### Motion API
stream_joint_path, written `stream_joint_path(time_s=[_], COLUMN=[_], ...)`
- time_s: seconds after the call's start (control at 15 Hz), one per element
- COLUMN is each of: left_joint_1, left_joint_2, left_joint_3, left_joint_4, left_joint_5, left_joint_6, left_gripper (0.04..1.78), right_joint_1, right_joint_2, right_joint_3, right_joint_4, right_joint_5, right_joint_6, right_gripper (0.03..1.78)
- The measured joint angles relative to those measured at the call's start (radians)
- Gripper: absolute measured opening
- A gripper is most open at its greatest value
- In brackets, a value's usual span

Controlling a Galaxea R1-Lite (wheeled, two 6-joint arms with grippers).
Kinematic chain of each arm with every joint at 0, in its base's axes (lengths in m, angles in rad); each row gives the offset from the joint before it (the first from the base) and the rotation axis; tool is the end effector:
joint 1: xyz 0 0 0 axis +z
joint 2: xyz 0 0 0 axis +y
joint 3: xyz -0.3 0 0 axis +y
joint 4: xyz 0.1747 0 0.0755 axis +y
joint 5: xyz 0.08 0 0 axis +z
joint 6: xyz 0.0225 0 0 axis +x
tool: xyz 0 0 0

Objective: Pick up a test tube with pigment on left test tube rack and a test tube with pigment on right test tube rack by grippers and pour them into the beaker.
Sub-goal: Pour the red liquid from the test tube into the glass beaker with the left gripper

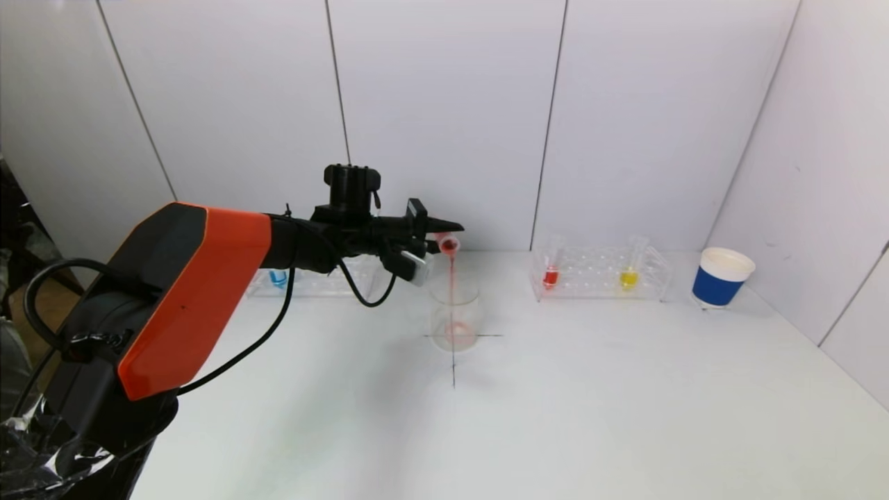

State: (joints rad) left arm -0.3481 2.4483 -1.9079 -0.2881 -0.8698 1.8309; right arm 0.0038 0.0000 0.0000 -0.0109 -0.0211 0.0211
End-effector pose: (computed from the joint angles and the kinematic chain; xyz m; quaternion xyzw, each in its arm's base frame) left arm 0.4744 -0.1904 0.1430 0.6254 -0.3758 -0.4422 0.5216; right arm -0.0228 -0.0006 0.0766 0.0106 -0.0055 -0.0086 0.9999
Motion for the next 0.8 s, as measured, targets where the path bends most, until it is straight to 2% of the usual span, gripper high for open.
stream_joint_path(time_s=[0.8], left_joint_1=[0.002], left_joint_2=[0.0], left_joint_3=[0.009], left_joint_4=[-0.013], left_joint_5=[0.005], left_joint_6=[0.09], left_gripper=[0.48], right_joint_1=[0.0], right_joint_2=[0.0], right_joint_3=[0.0], right_joint_4=[0.0], right_joint_5=[0.0], right_joint_6=[0.0], right_gripper=[1.77])
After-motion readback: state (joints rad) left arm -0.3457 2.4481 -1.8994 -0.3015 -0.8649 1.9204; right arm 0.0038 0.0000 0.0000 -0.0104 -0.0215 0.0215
